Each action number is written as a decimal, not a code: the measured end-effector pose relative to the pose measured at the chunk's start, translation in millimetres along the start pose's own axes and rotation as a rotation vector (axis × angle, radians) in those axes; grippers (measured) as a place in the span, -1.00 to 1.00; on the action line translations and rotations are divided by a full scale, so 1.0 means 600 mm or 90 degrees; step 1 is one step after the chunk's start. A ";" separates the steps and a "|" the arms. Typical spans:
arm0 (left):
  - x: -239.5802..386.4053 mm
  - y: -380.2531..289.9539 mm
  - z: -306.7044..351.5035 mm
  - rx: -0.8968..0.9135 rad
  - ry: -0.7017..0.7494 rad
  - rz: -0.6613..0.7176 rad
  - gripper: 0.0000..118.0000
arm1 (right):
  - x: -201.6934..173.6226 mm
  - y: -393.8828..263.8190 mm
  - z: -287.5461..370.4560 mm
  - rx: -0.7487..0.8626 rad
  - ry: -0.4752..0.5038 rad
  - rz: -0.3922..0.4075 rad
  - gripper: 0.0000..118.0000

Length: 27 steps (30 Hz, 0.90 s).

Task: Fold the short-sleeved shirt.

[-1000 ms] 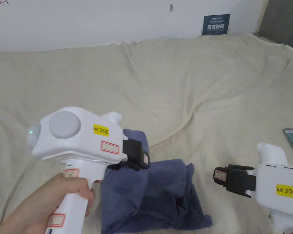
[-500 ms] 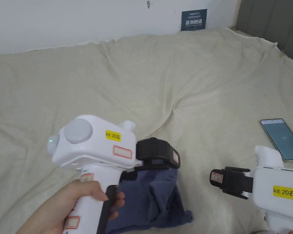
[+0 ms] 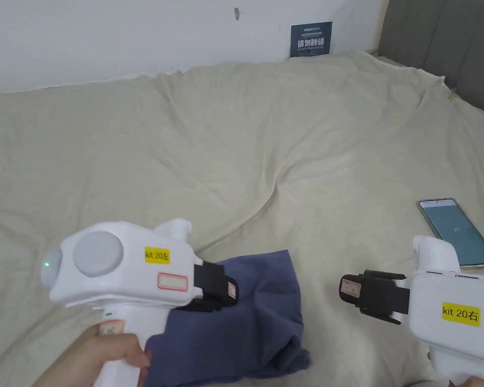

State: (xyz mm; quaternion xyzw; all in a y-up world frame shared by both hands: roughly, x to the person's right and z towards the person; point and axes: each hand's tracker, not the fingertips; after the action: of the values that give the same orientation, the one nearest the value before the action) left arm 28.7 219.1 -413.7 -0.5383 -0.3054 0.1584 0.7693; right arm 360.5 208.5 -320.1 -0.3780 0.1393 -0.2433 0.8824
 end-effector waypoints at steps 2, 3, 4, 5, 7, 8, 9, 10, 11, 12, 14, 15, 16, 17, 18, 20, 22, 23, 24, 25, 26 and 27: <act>0.011 -0.004 -0.023 0.000 0.008 0.003 -0.93 | 0.002 -0.001 0.004 0.002 -0.007 0.003 -1.00; 0.014 -0.004 -0.035 -0.007 0.010 -0.006 -0.93 | 0.004 -0.001 0.005 0.001 -0.008 0.003 -1.00; 0.017 -0.004 -0.048 -0.009 0.013 -0.004 -0.93 | 0.006 -0.001 0.007 0.001 -0.008 0.002 -1.00; 0.020 -0.004 -0.064 -0.028 0.018 -0.004 -0.93 | 0.007 -0.001 0.008 0.001 -0.010 0.002 -1.00; 0.025 -0.003 -0.085 -0.040 0.017 0.003 -0.93 | 0.009 -0.002 0.011 0.000 -0.015 0.005 -1.00; 0.031 -0.003 -0.094 -0.046 0.014 -0.011 -0.93 | 0.011 -0.003 0.012 0.001 -0.017 0.003 -1.00; 0.033 -0.001 -0.104 -0.053 0.009 -0.011 -0.93 | 0.013 -0.004 0.014 0.002 -0.017 0.002 -1.00; 0.037 0.001 -0.115 -0.061 0.001 -0.007 -0.93 | 0.015 -0.004 0.015 0.001 -0.017 -0.001 -1.00; 0.043 0.002 -0.122 -0.067 -0.005 -0.006 -0.93 | 0.015 -0.005 0.015 0.002 -0.019 -0.002 -1.00; 0.052 -0.001 -0.122 -0.065 0.001 -0.003 -0.93 | 0.015 -0.005 0.016 0.002 -0.021 -0.001 -1.00; 0.071 -0.004 -0.120 -0.061 -0.006 -0.051 -0.93 | 0.015 -0.005 0.016 0.003 -0.023 0.001 -1.00; 0.077 -0.006 -0.118 -0.068 -0.011 -0.063 -0.93 | 0.013 -0.006 0.016 0.002 -0.022 0.001 -1.00; 0.080 -0.011 -0.110 -0.075 -0.025 -0.061 -0.93 | 0.008 -0.006 0.014 -0.001 -0.020 0.008 -1.00; 0.079 -0.012 -0.099 -0.068 -0.050 -0.056 -0.93 | 0.003 -0.006 0.012 -0.002 -0.022 0.014 -1.00; 0.076 -0.014 -0.083 -0.056 -0.075 -0.031 -0.93 | -0.002 -0.007 0.011 -0.001 -0.022 0.018 -1.00; 0.061 -0.019 -0.040 -0.025 -0.103 -0.035 -0.93 | -0.015 -0.007 0.007 0.000 -0.014 0.028 -1.00; 0.042 -0.020 0.006 0.022 -0.077 -0.039 -0.93 | -0.030 -0.007 -0.002 -0.006 0.000 0.040 -1.00; 0.027 -0.021 0.031 0.047 -0.064 -0.022 -0.93 | -0.042 -0.008 -0.008 -0.007 0.000 0.048 -1.00; 0.008 -0.023 0.056 0.066 -0.061 -0.013 -0.93 | -0.054 -0.009 -0.015 -0.007 -0.001 0.066 -1.00; -0.013 -0.025 0.082 0.086 -0.055 -0.004 -0.93 | -0.069 -0.011 -0.023 -0.006 -0.008 0.088 -1.00; -0.032 -0.028 0.105 0.105 -0.050 0.007 -0.93 | -0.082 -0.013 -0.030 -0.007 -0.006 0.103 -1.00; -0.053 -0.034 0.125 0.129 -0.028 0.035 -0.93 | -0.097 -0.016 -0.042 -0.012 0.002 0.116 -1.00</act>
State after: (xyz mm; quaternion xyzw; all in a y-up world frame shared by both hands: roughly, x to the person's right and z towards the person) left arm -45.7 248.2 -387.0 -0.4620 -0.2900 0.2216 0.8083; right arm 297.2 218.8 -326.2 -0.3719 0.1770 -0.1615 0.8968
